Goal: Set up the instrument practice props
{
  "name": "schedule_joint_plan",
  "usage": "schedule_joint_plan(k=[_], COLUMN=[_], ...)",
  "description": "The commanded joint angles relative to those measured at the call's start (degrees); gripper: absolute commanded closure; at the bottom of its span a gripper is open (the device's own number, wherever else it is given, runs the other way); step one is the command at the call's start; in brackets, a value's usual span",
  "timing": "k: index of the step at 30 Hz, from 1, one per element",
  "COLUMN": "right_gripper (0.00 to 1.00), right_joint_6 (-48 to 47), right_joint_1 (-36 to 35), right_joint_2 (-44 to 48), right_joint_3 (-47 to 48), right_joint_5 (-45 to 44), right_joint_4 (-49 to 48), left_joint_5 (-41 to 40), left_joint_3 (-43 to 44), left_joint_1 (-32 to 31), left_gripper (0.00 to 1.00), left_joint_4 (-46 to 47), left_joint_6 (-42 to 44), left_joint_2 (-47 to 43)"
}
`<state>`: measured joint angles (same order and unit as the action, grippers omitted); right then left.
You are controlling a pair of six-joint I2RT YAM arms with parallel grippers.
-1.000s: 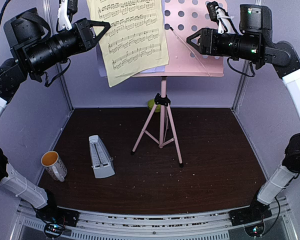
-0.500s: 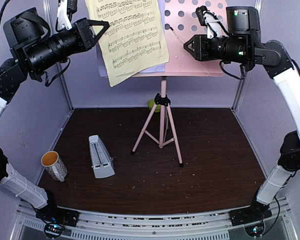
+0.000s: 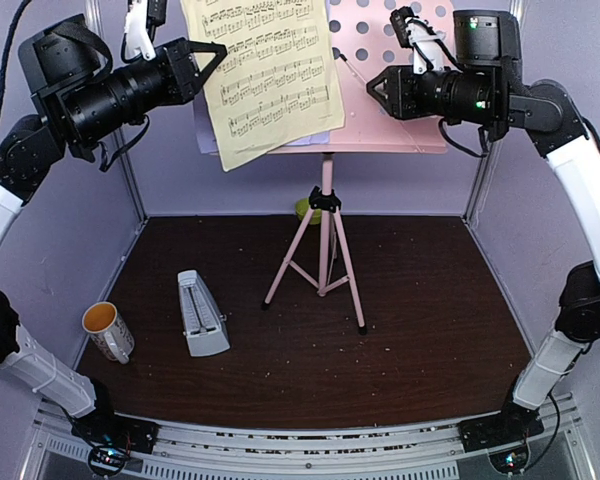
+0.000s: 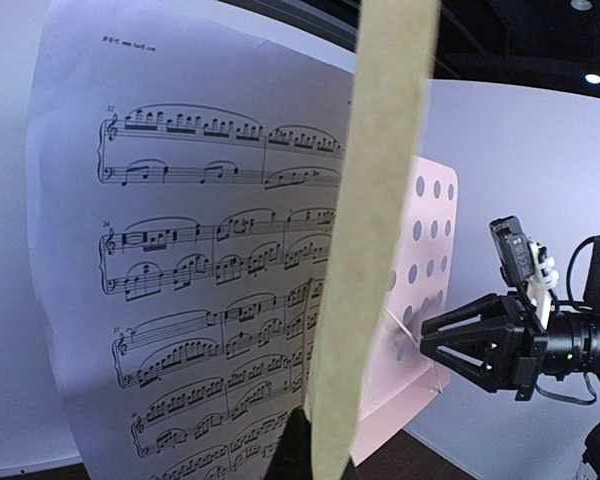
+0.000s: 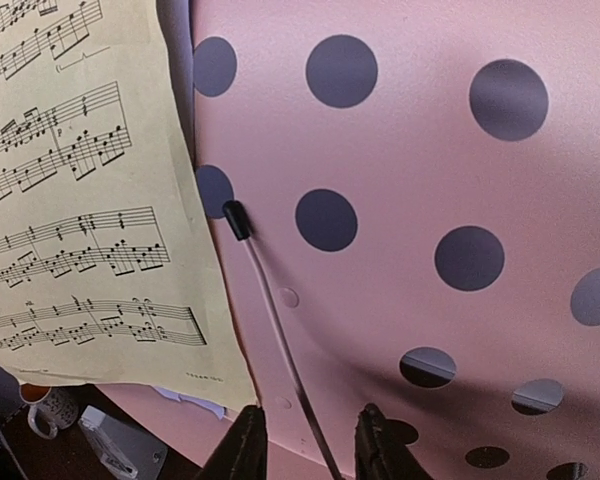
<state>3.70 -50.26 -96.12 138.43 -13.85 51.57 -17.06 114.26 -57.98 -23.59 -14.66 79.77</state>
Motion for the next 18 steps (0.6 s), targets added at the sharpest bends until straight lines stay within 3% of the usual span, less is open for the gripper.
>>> schedule_joint_plan(k=[1, 11, 15, 18], right_gripper=[0.68, 0.85, 1.00, 1.00], right_joint_6=[-0.95, -2.39, -2.90, -3.15], right_joint_1=[-0.63, -1.07, -1.20, -1.32], right_joint_2=[-1.27, -2.06, -1.97, -1.81], right_joint_3=[1.23, 1.14, 1.14, 0.80], right_joint_5=[-0.64, -7.69, -8.70, -8.38], right_joint_4=[-0.98, -1.86, -2.33, -2.88], left_joint_5=[-0.69, -0.95, -1.24, -1.55], left_joint_3=[1.60, 1.06, 0.84, 0.84], left_joint_1=[-0.21, -0.21, -0.21, -0.20], left_gripper=[1.00, 1.00, 1.00, 1.00], left_joint_4=[3.20, 5.22, 5.69, 6.20], left_joint_6=[1.37, 2.08, 2.31, 2.47], left_joint_2=[0.21, 0.16, 0.19, 0.24])
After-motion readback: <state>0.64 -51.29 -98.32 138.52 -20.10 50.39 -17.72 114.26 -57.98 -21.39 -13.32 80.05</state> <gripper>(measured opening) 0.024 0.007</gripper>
